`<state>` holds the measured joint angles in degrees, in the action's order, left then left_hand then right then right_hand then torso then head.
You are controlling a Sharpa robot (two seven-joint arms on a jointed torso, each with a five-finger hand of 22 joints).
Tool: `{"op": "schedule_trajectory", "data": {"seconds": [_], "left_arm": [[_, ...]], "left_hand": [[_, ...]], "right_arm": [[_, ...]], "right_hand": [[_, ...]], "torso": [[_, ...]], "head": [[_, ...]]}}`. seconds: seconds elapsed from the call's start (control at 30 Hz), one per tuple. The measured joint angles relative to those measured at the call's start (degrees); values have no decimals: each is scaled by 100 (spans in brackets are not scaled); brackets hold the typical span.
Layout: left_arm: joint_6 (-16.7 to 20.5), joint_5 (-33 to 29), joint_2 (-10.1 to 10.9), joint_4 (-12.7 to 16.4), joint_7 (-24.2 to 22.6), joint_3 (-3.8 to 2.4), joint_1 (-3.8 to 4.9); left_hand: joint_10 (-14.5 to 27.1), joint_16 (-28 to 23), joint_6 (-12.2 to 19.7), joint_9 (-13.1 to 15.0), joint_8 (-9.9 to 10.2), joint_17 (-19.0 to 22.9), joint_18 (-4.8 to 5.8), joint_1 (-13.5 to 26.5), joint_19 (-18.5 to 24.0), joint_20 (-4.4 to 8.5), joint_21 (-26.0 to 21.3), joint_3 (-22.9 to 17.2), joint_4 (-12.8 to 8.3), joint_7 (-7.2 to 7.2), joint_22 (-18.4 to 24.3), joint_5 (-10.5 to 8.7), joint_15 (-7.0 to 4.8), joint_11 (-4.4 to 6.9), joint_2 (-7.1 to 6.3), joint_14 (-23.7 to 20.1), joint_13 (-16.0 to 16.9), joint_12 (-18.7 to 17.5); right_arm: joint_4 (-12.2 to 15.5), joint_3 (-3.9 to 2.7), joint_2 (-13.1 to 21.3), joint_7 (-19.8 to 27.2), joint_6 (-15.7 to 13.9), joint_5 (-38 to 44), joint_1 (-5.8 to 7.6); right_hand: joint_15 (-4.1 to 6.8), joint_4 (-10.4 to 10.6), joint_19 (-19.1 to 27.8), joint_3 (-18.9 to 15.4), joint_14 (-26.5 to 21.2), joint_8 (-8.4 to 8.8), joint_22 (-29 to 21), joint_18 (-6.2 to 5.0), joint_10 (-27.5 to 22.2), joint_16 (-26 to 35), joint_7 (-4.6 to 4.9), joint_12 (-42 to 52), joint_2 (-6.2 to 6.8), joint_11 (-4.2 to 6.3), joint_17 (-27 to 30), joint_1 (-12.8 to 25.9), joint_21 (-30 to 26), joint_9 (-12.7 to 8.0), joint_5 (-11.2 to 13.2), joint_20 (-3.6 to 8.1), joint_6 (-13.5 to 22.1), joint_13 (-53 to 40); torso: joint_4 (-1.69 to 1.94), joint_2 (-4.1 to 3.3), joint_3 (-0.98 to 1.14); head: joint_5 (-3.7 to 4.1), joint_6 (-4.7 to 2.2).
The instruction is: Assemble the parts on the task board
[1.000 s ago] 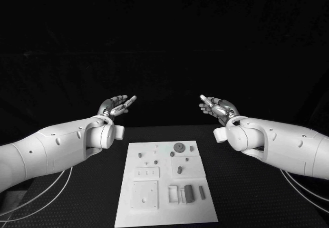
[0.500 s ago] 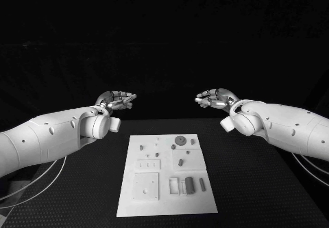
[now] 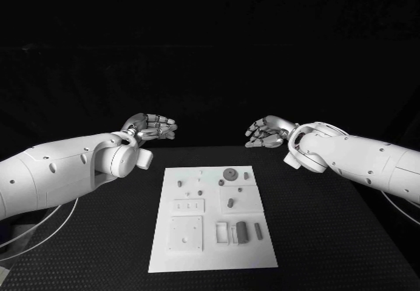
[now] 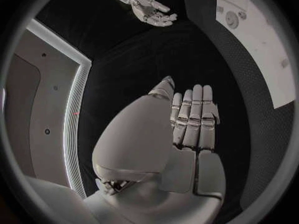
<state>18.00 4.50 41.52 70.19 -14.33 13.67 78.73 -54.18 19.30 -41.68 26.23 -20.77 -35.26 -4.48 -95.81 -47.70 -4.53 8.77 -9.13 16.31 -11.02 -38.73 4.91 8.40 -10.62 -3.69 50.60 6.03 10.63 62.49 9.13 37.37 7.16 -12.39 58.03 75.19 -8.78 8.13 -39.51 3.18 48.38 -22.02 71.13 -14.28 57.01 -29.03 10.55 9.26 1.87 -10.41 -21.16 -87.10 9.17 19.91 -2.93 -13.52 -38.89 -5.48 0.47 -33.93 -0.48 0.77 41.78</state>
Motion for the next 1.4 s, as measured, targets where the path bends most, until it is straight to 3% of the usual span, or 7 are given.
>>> {"op": "schedule_trajectory", "data": {"seconds": [0.13, 0.23, 0.37, 0.63, 0.77, 1.03, 1.4], "left_arm": [[-24, 82, 139, 271, 3, -2, 57], [-38, 116, 226, 428, 7, 1, 113], [-39, 147, 347, 652, 13, -2, 179], [25, 168, 680, 1354, 24, 1, 275], [48, 173, 743, 1479, 24, -1, 313], [85, 177, 741, 1500, 24, -1, 391], [125, 179, 711, 1484, 23, -2, 410]], "left_hand": [[-40, 0, -47, -28, 36, -2, 0, -23, -4, 4, -29, 41, 11, -13, 48, -31, 0, 0, -23, 0, -10, 0], [-40, 0, -58, -41, 36, -1, 1, -23, -8, 7, -51, 68, 8, -2, 61, -31, 0, 0, -23, 0, -17, -27], [-79, -14, -58, -68, 64, -18, 9, -23, -44, 44, -51, 106, 24, -2, 85, -31, 13, 0, -23, 16, -30, -66], [-82, -127, -58, -139, 131, -34, 50, 137, -76, 75, -140, 172, 31, -2, 150, -31, 8, -2, -121, 31, -67, -150], [-99, -166, -79, -148, 166, -34, 51, 138, -75, 75, -171, 172, 31, -23, 172, -31, 42, -20, -122, -3, -73, -150], [-99, -192, -93, -158, 169, -34, 54, 147, -75, 75, -183, 172, 31, -9, 185, -31, 63, -20, -131, -24, -72, -178], [-119, -226, -93, -186, 197, -33, 146, 276, -52, 97, -206, 172, 31, -9, 210, -42, 77, -1, -165, -38, -101, -216]], "right_arm": [[80, -1, -26, -80, -39, 638, 4], [98, 2, -88, -134, -54, 1016, 1], [154, 1, -200, -287, -82, 1558, 0], [563, 0, -211, -864, -209, 2424, -16], [671, 0, -242, -1027, -220, 2661, -29], [680, 2, -421, -1215, -138, 3049, -167], [446, 1, -589, -1334, 20, 3368, -339]], "right_hand": [[342, -113, -794, -32, 724, -10, 68, -42, 356, -443, 24, 50, 25, 141, -345, -84, 306, 36, 0, 236, -206, -93], [843, -339, -2149, -113, 1757, -10, 350, 20, 993, -1633, 40, 134, 25, 440, -1201, -160, 1029, 123, -23, 735, -609, -349], [1055, -439, -2614, -82, 2025, -7, 382, 44, 1257, -2309, -28, 131, 25, 581, -1639, -160, 1471, 192, -23, 985, -824, -528], [1149, -505, -2903, 985, 2289, 128, 379, 65, 1484, -3005, -104, -46, 321, 661, -1967, 55, 2257, 283, -23, 1191, -1057, -732], [1155, -833, -2881, 1344, 2308, 178, 379, 103, 1550, -3192, -125, -149, 336, 672, -2006, 428, 2611, 344, -23, 1267, -1106, -831], [1072, -2141, -2805, 2474, 2409, 386, 378, 188, 1472, -3377, -79, -491, 264, 601, -1922, 1718, 3046, 441, -23, 1321, -1116, -909], [1018, -2472, -2869, 2839, 2459, 419, 378, 203, 1392, -3563, -30, -527, 309, 621, -1936, 2031, 3244, 464, -23, 1341, -1067, -815]], "torso": [[29, -99, -7], [72, -180, -14], [134, -283, -31], [253, -473, -62], [293, -552, -78], [356, -688, -100], [406, -821, -127]], "head": [[20, 16], [34, 21], [40, 29], [77, 52], [82, 72], [77, 80], [109, 94]]}}
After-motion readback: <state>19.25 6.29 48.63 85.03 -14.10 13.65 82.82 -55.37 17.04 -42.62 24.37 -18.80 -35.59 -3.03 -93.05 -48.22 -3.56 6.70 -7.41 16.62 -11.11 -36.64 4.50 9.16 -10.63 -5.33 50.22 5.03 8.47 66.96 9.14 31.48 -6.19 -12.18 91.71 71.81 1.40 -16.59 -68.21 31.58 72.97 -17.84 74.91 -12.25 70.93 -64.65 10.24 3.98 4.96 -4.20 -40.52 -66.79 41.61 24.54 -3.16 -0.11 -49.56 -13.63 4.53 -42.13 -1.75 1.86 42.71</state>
